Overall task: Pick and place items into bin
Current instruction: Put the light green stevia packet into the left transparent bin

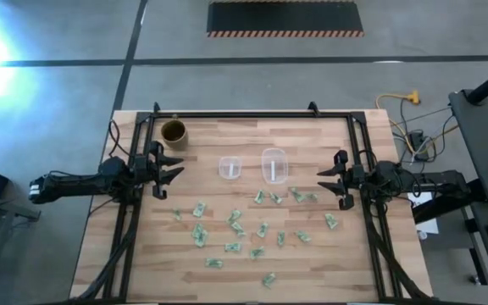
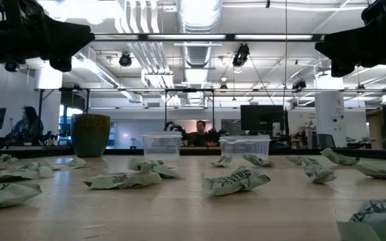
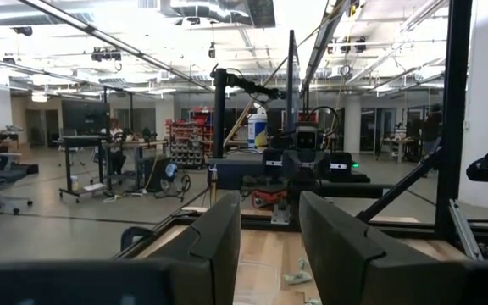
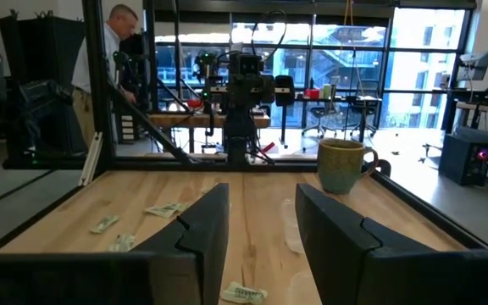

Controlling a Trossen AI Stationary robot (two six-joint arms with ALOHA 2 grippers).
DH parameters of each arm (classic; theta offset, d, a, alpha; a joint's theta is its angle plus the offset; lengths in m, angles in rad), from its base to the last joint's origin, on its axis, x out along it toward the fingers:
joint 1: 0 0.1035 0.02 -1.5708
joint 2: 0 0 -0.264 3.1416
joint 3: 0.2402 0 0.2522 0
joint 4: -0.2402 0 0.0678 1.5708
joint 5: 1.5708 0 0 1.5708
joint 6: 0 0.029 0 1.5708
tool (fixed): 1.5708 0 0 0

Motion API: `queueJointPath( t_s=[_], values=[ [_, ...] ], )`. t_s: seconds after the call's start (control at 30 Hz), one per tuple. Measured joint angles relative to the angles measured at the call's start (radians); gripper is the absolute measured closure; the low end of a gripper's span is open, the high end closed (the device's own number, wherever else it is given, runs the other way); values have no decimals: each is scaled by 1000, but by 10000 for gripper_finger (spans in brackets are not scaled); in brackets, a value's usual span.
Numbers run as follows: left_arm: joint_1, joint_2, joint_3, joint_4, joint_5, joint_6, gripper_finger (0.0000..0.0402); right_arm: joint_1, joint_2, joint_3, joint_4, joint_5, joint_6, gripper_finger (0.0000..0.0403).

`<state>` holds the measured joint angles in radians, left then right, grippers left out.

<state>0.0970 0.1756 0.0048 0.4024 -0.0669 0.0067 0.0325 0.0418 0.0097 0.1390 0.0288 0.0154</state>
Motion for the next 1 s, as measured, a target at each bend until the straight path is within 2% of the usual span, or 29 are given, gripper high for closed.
queueJointPath(
  t_s=[0.83, 1.0],
  values=[
    [0, -1, 3, 35, 1, -2, 294, 0, 0, 0, 1, -1, 10, 275],
    [0, 5, 6, 54, 65, -23, 294, 0, 1, 0, 18, -1, -1, 275]
  ],
)
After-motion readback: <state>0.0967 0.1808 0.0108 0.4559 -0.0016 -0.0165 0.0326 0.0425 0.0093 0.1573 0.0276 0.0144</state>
